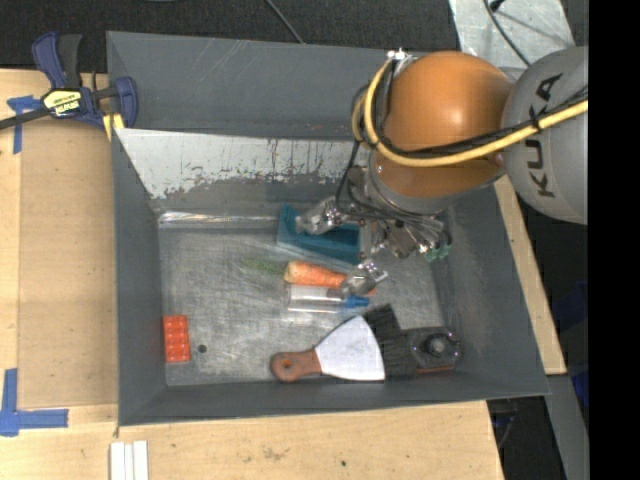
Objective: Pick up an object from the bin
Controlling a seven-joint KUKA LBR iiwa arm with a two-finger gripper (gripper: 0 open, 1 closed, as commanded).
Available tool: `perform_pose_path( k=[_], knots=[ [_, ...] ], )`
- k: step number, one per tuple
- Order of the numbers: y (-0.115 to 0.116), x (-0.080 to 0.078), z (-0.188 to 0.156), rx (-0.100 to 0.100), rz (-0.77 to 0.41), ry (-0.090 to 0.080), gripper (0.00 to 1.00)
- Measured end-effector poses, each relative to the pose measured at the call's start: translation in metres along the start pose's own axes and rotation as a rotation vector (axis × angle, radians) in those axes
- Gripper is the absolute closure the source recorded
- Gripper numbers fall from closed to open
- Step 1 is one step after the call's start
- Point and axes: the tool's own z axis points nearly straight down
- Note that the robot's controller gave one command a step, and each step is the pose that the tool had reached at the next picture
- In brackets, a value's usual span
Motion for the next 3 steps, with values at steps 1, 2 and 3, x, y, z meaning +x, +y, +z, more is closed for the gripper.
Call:
perform_pose_path(
  k=[1,2,3],
  knots=[
    [0.001,-0.018,0.036,0.0,-0.047,0.001,0.0],
    [0.001,-0.027,0.072,0.0,-0.315,0.0,0.0],
    [-0.052,-0.006,0.114,-0.013,0.167,-0.011,1.0]
  ],
)
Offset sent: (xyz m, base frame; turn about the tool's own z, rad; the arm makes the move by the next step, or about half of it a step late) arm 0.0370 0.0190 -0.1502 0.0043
